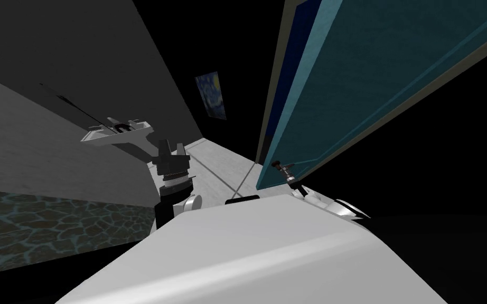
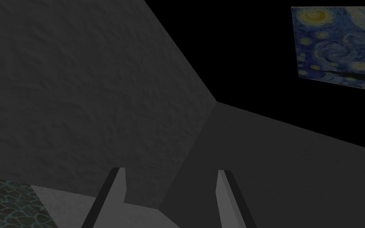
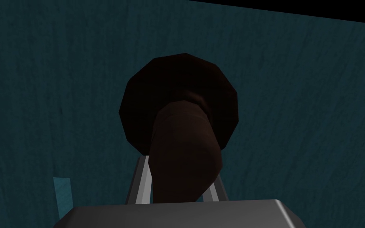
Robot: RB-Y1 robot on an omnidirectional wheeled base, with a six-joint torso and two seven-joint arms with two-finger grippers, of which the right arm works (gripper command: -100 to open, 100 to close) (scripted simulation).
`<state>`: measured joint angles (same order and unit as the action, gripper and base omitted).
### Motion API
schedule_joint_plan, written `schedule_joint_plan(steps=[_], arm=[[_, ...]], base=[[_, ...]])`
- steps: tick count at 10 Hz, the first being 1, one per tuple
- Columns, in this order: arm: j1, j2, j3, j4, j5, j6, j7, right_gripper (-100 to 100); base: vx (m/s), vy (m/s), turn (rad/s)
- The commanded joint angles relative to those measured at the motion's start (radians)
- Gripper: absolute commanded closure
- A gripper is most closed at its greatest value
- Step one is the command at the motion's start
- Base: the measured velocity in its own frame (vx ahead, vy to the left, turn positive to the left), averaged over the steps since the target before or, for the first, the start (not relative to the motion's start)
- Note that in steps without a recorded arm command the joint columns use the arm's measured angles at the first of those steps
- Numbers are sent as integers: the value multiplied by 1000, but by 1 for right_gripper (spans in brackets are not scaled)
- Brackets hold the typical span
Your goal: Pull the door open
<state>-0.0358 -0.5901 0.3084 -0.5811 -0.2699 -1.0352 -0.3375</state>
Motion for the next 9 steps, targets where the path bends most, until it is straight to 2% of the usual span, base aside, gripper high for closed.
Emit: schedule_joint_plan(steps=[1, 2, 9], arm=[[-20, 12, 0, 31, 5, -1, 3, 100], [-38, 26, -11, 26, 7, 29, 15, 100], [-100, 73, -49, 10, 13, 132, 58, 100]], base=[[-138, -63, 54], [-151, -57, 113], [-189, -91, 139]])
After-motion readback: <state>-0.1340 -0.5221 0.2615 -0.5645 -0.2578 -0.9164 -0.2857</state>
